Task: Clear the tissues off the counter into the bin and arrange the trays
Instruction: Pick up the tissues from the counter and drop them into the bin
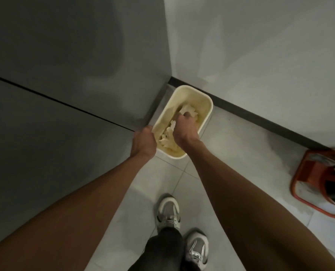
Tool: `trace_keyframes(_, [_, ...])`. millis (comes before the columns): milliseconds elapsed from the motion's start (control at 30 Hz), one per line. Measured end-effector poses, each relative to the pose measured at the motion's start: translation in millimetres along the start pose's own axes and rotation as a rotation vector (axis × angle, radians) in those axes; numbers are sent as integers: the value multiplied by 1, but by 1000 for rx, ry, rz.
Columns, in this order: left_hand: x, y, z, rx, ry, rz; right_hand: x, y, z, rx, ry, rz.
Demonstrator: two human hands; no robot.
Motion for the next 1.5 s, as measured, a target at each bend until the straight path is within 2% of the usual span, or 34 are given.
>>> trace_keyframes(300, [-16,30,27,122,-24,62,8,45,18,80,168,41])
trace_keyframes(533, [-22,120,119,53,28,-21,53,146,80,-30,206,158])
trace_keyframes(767, [-9,296,247,-87,205,10,148,327,173,-105,225,339])
trace_keyframes(1033, [47,555,391,-343,391,78,260,558,235,-159,152,622])
trace_keyframes(1267, [130,744,451,-569,417,229,349,726,212,-89,61,849])
trace_keyframes(1500, [244,887,454,-743,453,360,412,863,119,-1,0,1063])
Point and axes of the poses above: each hand's wrist, its own y-axis away from the middle knuckle, its own z-axis out of the back of the hand, x = y × z, the point moved 2 cm from there along -y, towards the middle knuckle, and after that the axes turned 6 degrees about -y, right-handed, at the moved point
